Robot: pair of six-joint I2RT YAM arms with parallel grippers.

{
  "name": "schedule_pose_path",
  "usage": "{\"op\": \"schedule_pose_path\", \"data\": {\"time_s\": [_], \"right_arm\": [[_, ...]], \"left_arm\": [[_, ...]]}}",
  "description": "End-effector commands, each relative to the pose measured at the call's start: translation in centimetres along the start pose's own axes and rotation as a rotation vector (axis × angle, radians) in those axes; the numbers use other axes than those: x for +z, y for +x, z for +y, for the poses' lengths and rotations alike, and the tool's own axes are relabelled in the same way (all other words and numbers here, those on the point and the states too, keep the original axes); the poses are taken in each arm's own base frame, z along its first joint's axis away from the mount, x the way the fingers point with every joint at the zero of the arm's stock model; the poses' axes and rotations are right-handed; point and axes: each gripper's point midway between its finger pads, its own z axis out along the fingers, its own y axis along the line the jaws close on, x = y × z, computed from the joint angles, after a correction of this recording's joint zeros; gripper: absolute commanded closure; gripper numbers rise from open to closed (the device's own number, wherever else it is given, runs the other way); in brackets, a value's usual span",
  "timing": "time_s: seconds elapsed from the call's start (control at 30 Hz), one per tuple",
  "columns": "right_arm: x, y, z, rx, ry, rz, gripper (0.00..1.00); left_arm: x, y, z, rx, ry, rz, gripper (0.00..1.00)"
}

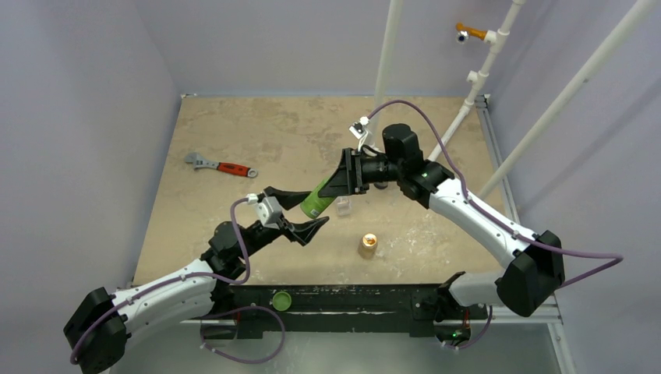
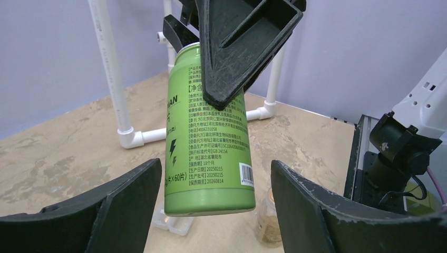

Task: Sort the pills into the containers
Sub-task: Pour the pill into the pill container.

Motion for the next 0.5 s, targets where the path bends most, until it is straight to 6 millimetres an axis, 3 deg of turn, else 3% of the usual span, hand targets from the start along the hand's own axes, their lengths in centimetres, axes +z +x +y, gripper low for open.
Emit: {"op": "schedule_pose_path", "data": {"time_s": [0.0,0.47], "right_arm": [[-0.85,-0.98,2.23,-0.056,-0.068,-0.038,0.97],[-0.54,-0.69,1.59,-0.040,-0.059,-0.028,0.98]], "left_arm": [[0.82,-2.94,-0.53,0.023,0.031,-0.078,0.27],[1.54,-3.16,-0.32,0.002,0.023,-0.102,0.51]]}}
